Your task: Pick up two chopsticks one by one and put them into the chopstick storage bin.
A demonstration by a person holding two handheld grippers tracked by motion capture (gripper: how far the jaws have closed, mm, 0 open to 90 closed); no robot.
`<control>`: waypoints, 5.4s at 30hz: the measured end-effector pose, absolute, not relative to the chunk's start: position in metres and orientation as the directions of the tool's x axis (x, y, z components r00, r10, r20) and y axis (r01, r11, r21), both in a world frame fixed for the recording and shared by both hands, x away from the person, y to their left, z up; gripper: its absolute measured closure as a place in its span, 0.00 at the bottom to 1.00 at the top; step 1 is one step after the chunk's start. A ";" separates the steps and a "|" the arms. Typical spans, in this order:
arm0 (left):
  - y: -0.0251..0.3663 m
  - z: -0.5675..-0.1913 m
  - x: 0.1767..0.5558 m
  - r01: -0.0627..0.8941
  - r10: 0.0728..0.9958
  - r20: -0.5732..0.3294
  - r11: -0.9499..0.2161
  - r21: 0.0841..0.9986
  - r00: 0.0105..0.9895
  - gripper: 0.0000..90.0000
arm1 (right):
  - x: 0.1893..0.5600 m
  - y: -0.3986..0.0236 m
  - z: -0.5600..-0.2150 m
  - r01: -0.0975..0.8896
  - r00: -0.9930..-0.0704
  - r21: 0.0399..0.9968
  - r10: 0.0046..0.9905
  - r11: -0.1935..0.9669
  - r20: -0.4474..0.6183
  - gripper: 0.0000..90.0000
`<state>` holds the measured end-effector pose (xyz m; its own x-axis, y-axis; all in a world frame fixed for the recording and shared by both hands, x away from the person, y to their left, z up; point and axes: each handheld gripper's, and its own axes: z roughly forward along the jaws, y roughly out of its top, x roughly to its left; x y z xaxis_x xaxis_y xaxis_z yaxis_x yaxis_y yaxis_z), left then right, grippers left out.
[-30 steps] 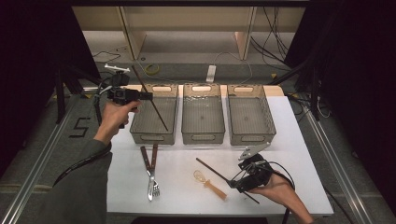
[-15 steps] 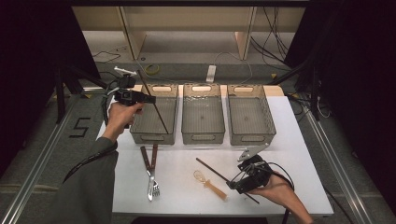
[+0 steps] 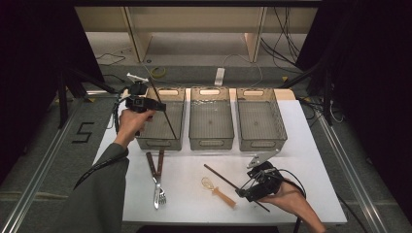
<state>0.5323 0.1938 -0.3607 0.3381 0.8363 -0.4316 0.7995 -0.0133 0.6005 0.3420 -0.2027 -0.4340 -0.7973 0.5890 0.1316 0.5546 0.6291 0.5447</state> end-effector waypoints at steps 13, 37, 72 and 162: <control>0.188 -0.350 0.526 0.788 0.831 -0.455 0.032 0.615 0.321 0.38 | 0.342 -0.204 -0.433 0.558 -0.796 0.544 0.590 0.627 0.136 0.25; 0.169 -0.334 0.417 0.603 0.710 -0.406 -0.032 0.797 0.575 0.18 | 0.349 -0.203 -0.434 0.588 -0.772 0.474 0.629 0.656 0.088 0.28; 0.162 -0.400 0.341 0.471 0.713 -0.221 -0.171 0.865 0.665 0.18 | 0.362 -0.176 -0.454 0.574 -0.813 0.244 0.580 0.782 0.056 0.67; 0.108 -0.418 0.355 0.603 0.648 -0.458 -0.003 0.798 0.609 0.20 | 0.357 -0.121 -0.383 0.358 -0.880 0.607 0.474 0.709 -0.034 0.96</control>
<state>0.3550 0.1083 -0.4176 0.6092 0.6476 -0.4576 0.6030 -0.0035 0.7978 0.3571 -0.1212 -0.3833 -0.8801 0.4735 -0.0344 0.3579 0.7092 0.6074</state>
